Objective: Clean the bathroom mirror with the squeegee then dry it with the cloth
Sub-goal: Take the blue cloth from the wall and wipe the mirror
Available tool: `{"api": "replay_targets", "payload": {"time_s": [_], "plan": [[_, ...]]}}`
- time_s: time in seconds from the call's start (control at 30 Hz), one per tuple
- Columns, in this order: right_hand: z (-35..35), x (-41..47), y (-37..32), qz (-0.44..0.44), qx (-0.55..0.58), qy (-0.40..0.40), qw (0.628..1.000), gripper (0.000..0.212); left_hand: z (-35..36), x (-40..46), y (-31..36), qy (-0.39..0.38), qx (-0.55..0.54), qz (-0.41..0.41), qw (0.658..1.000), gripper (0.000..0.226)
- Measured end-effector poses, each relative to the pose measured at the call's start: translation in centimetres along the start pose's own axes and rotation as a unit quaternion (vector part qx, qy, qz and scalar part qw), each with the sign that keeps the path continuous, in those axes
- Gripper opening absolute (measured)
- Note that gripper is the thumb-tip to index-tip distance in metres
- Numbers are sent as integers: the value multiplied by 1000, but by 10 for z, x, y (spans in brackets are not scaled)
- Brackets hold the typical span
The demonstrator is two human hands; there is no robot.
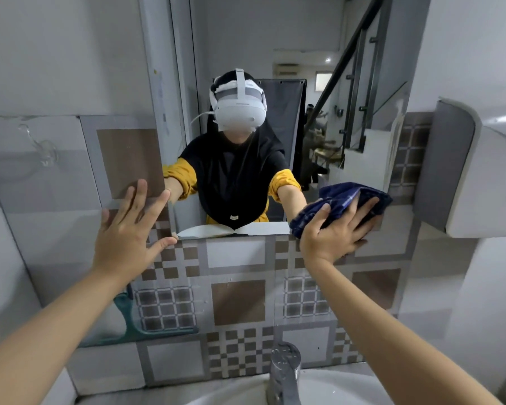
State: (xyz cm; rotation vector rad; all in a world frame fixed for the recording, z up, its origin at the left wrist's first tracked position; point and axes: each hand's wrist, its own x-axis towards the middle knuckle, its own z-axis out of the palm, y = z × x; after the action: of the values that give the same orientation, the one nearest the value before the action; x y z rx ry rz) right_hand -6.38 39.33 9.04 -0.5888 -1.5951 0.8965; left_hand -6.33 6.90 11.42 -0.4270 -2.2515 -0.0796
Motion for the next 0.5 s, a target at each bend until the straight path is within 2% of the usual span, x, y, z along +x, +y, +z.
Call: {"api": "replay_targets", "payload": {"time_s": [0.3,0.5], "plan": [[42,-86,-59,-17,36,14,999,63,-1,1,-6,17,0,27,999,89],[63,-134,-92,-40,44,4,998,61,-9,1,-31,19,-11,93,995,89]]}}
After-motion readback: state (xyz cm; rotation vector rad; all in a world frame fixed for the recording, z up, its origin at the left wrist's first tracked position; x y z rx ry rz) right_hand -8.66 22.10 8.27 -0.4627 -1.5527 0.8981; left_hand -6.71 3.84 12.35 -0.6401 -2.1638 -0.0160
